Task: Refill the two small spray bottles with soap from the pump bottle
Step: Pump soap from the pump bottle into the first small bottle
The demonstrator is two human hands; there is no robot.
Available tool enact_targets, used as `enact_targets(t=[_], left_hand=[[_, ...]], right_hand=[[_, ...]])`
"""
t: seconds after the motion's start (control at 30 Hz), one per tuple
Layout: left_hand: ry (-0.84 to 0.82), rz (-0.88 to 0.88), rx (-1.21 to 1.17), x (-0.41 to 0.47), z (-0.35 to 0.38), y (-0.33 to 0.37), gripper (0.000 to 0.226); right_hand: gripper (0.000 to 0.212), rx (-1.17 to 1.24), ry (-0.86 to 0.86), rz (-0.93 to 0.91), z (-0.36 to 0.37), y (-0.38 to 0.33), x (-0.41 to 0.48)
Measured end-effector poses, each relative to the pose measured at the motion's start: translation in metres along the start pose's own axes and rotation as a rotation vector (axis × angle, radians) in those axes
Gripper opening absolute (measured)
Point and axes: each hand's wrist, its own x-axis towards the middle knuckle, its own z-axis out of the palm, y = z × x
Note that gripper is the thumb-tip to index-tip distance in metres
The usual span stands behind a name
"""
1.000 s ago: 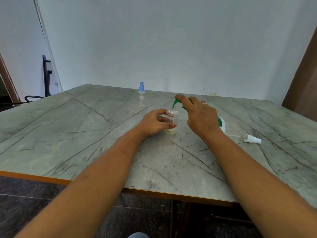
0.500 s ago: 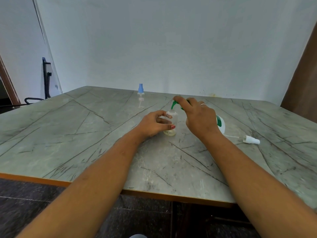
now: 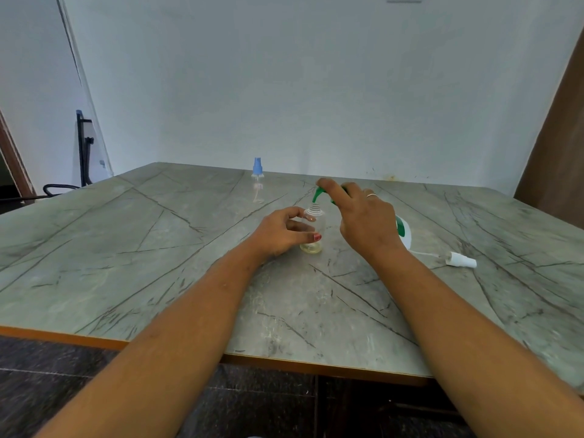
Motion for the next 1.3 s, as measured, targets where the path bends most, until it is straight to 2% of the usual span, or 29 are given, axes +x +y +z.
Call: enact_targets(t=[0.17,0.4,0.73,1.0,1.3], left_hand=[[0.002,-0.005,-0.014,0.0007,-0.0003,0.0003,0.046],[0.005,-0.005,-0.004,-0.0006,0.0002,0.0010,0.042],[0.003,0.001,0.012,0.0010,0.0000,-0.0002,0.038],[-0.002,-0.004,0.006,0.0010,-0.0007,-0.0003,0.037],[-0.001,-0.002,0.003,0.0005,-0.0005,-0.0001,0.037]], right_hand=[[0.066,0.013,-0.005,0.018,-0.0003,0.0032,0.0000],[0.072,-0.011,0.024,-0.003,-0.0011,0.0010,0.0001],[0.063,0.019,0.009,0.008,-0.0003,0.0025,0.0003],[0.074,-0.014,0.037,-0.020,0.0005,0.0018,0.0001],[0.064,-0.010,0.004,-0.005,-0.0008,0.0028,0.0012]])
